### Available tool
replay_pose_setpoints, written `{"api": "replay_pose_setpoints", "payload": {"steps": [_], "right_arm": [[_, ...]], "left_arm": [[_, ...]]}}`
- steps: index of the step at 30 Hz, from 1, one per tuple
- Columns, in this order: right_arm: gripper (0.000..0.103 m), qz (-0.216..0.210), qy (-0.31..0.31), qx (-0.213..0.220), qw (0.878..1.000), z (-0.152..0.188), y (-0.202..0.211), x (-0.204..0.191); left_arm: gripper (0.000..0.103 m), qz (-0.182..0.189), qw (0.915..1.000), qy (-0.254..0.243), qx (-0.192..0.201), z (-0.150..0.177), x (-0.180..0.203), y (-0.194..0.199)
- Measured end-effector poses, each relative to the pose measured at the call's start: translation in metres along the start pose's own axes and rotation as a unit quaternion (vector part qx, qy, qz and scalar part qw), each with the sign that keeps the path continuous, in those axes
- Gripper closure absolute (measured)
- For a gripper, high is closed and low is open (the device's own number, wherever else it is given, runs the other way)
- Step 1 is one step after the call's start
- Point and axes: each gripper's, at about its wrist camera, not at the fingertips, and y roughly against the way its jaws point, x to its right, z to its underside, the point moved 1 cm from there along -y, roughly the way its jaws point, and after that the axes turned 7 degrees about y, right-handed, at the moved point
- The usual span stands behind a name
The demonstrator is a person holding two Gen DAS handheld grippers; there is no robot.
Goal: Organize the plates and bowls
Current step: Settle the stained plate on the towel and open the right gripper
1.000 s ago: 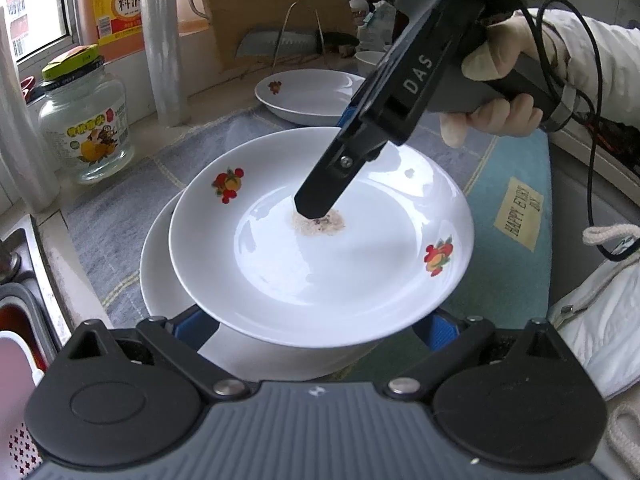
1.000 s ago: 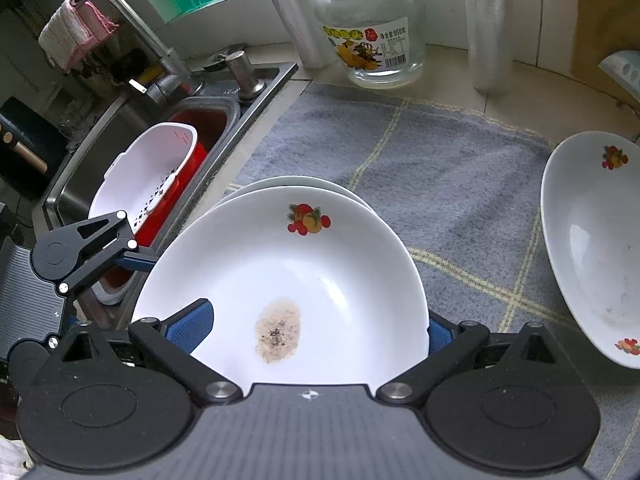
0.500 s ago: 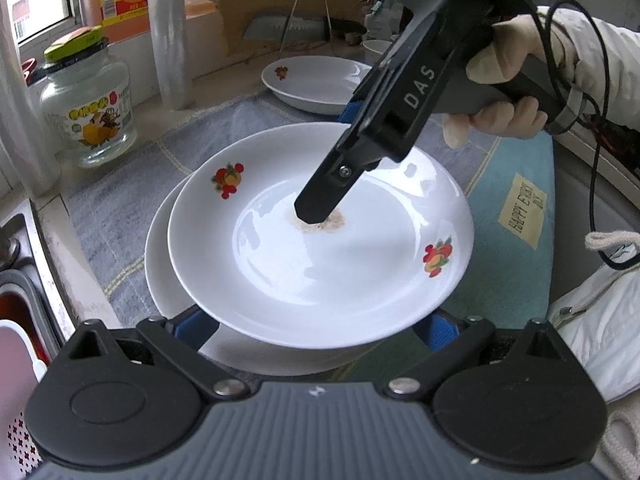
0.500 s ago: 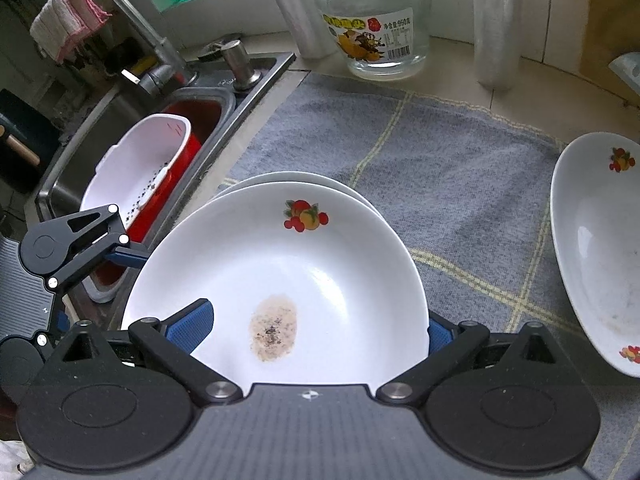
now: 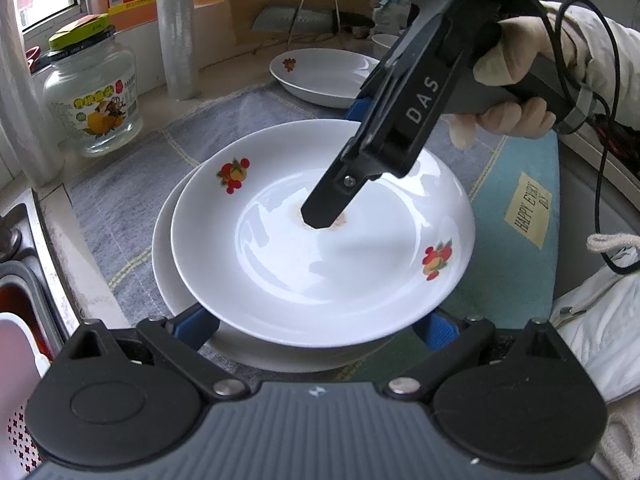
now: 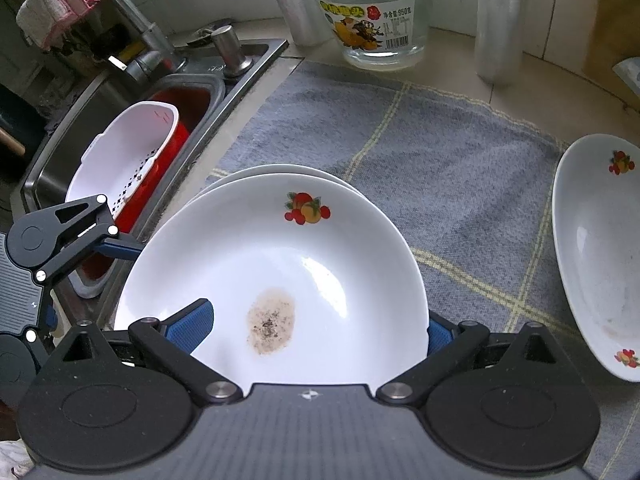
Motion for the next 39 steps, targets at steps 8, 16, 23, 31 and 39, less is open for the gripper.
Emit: {"api": "replay_pose_setpoints", "payload": {"steps": [8, 16, 23, 31, 39], "right_arm": [[0.0, 0.005, 0.0, -0.005, 1.0, -0.001, -0.002, 0.0], [0.0, 0.003, -0.001, -0.005, 1.0, 0.001, -0.001, -0.001], [0.0, 0.005, 0.0, -0.007, 1.0, 0.003, 0.001, -0.002], [0.0, 0.005, -0.003, -0.003, 1.0, 0.006, 0.004, -0.002], [0.0, 0.003, -0.005, 0.0, 1.0, 0.008, 0.007, -0.002]], "left_arm": [[0.002, -0.004, 0.9998, 0.007, -0.016, -0.005, -0.002, 0.001], [0.002, -0.008, 0.9995, 0.006, -0.029, -0.009, -0.004, 0.0], [0.002, -0.022, 0.9983, -0.011, -0.054, -0.014, -0.001, -0.002], [0.002, -0.041, 0.9955, -0.031, -0.08, -0.019, 0.0, -0.007], [0.001, -0.042, 0.9944, -0.034, -0.09, -0.02, -0.002, -0.009]]}}
